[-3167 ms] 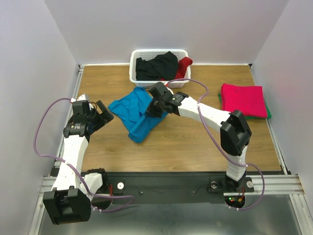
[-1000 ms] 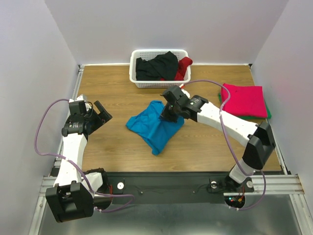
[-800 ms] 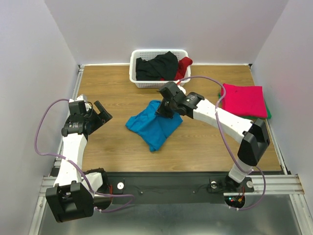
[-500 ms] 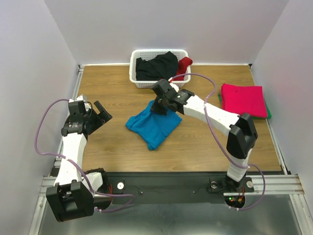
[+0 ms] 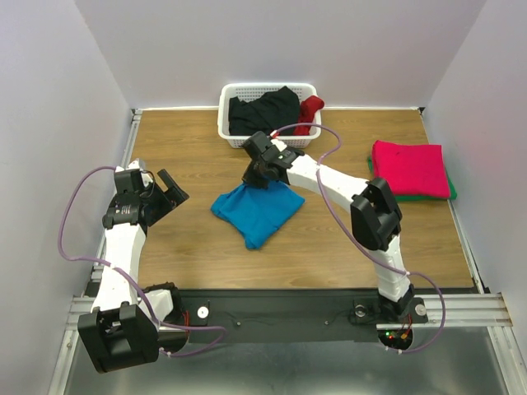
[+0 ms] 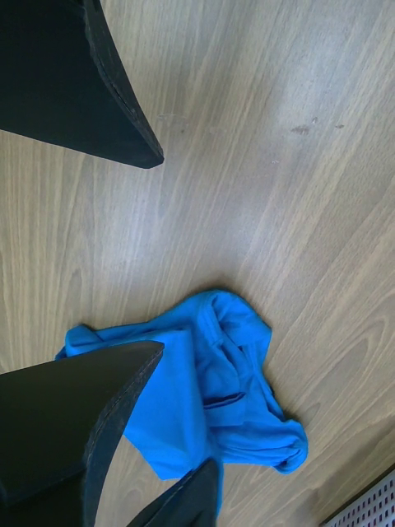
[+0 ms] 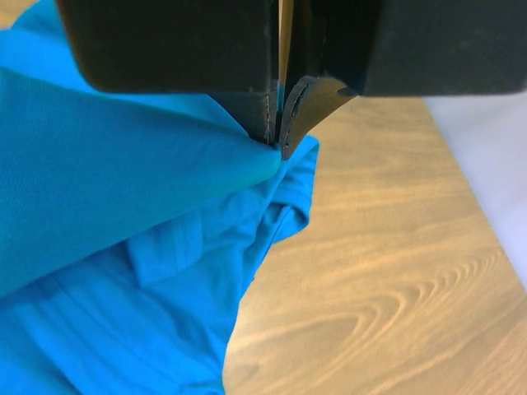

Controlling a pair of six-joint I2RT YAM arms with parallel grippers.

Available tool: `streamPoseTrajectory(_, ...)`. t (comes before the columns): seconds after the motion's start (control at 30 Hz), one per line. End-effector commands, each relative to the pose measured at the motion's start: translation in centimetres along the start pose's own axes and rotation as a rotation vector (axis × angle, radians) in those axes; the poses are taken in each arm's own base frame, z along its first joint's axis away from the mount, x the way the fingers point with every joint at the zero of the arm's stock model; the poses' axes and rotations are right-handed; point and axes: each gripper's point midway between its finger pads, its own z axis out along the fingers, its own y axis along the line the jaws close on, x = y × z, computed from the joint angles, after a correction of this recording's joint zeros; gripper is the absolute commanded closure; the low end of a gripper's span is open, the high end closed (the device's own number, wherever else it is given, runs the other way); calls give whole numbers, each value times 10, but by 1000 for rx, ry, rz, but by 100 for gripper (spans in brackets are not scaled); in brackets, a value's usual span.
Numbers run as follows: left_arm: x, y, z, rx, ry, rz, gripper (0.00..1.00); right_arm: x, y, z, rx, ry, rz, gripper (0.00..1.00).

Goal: Fold and stack the t-shirts
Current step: Fold the tshirt

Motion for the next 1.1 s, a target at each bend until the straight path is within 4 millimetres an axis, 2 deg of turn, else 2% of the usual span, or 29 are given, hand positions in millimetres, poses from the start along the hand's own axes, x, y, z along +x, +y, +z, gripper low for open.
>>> streamPoseTrajectory(0.0,-1,0,2,18,-9,19,2,-23,21,10,-66,-36,39,100)
streamPoseTrajectory(0.1,-2,0,2,19,-12,18,2,-26,19,26,-62,-19,47,94)
streamPoseTrajectory(0.13,-2,0,2,19,-12,18,2,-28,25,26,-82,-12,32,71)
streamPoseTrajectory(0.17,-2,0,2,18,-9,16,2,-27,24,35,-78,-5,15,54)
streamPoseTrajectory(0.2,-2,0,2,17,-10,15,2,-27,26,36,-86,-2,-15,19)
streamPoseTrajectory(0.23,-2,0,2,17,-10,17,2,-26,29,36,-99,11,-21,13)
streamPoseTrajectory(0.37,-2,1,3,15,-9,12,2,-31,39,28,-132,-2,-82,8)
streamPoseTrajectory(0.47,-2,2,3,12,-11,14,2,-35,44,11,-173,-8,-217,8)
streamPoseTrajectory(0.5,-2,2,3,12,-11,12,2,-32,37,9,-169,4,-264,8)
streamPoseTrajectory(0.53,-2,1,3,14,-11,12,2,-33,32,5,-173,-3,-381,7)
streamPoseTrajectory(0.57,-1,2,3,13,-9,12,2,-38,31,-9,-179,-26,-431,0)
streamPoseTrajectory(0.6,-2,1,3,15,-9,14,2,-41,9,-6,-123,-48,-539,0)
streamPoseTrajectory(0.63,-2,2,3,14,-9,11,2,-49,4,-21,-108,-86,-572,0)
streamPoseTrajectory(0.67,-1,2,3,14,-7,11,2,-54,-6,-24,-80,-105,-608,0)
streamPoseTrajectory(0.7,-1,2,3,12,-7,10,2,-54,-31,-20,-17,-100,-709,0)
streamPoseTrajectory(0.73,-1,1,3,16,-7,10,2,-61,-36,-29,-1,-125,-740,0)
streamPoseTrajectory(0.77,-1,2,3,14,-8,10,2,-61,-48,-24,27,-119,-784,0)
streamPoseTrajectory(0.8,-1,2,4,14,-7,10,2,-62,-54,-28,32,-113,-835,0)
streamPoseTrajectory(0.83,-1,1,3,19,-6,12,2,-64,-69,-24,62,-100,-913,0)
streamPoseTrajectory(0.9,-1,1,4,19,-6,12,2,-66,-83,-20,77,-75,-986,1)
streamPoseTrajectory(1.07,-3,7,4,-19,-17,-5,2,-81,-105,3,101,-36,-1007,1)
